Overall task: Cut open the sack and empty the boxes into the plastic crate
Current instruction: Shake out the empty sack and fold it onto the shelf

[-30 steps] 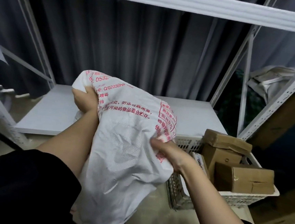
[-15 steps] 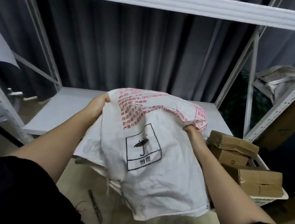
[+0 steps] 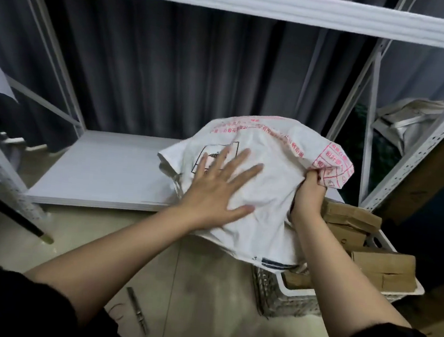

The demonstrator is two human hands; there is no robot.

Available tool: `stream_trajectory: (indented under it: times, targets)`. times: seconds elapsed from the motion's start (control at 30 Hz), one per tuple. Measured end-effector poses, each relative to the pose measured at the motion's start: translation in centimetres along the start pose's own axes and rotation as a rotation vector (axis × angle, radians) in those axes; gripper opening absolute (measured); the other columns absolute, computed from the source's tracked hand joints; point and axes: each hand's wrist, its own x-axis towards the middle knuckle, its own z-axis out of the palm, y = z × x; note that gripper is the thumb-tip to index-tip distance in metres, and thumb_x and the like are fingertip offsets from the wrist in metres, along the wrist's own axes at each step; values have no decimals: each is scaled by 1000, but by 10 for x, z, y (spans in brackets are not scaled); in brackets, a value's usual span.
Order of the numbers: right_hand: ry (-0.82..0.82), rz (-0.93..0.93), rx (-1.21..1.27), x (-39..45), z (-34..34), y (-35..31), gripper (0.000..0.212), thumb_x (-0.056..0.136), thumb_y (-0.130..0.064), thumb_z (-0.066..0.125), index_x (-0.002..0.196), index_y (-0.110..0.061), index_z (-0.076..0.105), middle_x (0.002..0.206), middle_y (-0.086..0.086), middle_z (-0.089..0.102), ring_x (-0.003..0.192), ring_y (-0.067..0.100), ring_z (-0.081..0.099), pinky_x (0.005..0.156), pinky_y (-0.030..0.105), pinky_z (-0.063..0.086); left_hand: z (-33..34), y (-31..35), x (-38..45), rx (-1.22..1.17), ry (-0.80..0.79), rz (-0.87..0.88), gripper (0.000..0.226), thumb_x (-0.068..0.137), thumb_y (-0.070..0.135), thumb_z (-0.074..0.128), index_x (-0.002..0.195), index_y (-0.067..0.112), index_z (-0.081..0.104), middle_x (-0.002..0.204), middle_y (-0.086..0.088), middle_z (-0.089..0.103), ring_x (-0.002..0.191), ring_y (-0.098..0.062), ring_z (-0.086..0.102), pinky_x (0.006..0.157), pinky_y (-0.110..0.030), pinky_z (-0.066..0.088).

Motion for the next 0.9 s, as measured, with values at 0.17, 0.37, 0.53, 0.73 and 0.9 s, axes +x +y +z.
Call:
stream_trajectory:
  times: [0.17, 0.37, 0.53, 0.73, 0.9]
  targets:
    - [-33, 243, 124, -5, -17, -10, 18, 89, -22, 44, 73, -19, 53, 65, -1, 62, 70, 21, 61, 61, 21, 49, 39, -33, -1, -195, -165, -421, 73, 84, 78, 14, 148, 49, -5, 161, 10, -12, 148, -27, -9, 116, -56, 1]
    - [-204, 422, 132, -6, -35, 5, 24, 91, -31, 42, 77, -18, 57, 60, 0, 68, 72, 19, 59, 62, 26, 43, 30, -29, 2, -213, -43, -506, 62, 82, 76, 25, 132, 46, 46, 144, 14, 46, 134, -22, 31, 104, -41, 20]
    - [-252, 439, 106, 0, -47, 8, 33, 94, -41, 42, 97, -14, 60, 99, 9, 62, 94, 25, 58, 71, 26, 44, 14, -39, 1, 124, 377, -395, 106, 58, 88, 43, 135, 15, 34, 149, -14, 32, 143, -36, 18, 114, -54, 8]
    - [-271, 405, 184, -14, -57, -5, 49, 100, -50, 20, 102, -17, 55, 92, 1, 58, 89, 17, 54, 80, 23, 41, 0, -52, 10, -568, -68, -543, 141, 43, 86, 66, 147, 41, -16, 161, 2, -14, 149, -23, 1, 118, -52, 12]
    - [-269, 249, 174, -16, -51, -13, 42, 104, -34, 15, 126, -16, 47, 112, 4, 57, 98, 18, 49, 86, 17, 29, 14, -46, 5, -1104, -232, -450, 92, 60, 54, 86, 137, 25, 44, 128, 12, 62, 118, -4, 58, 103, -33, 45]
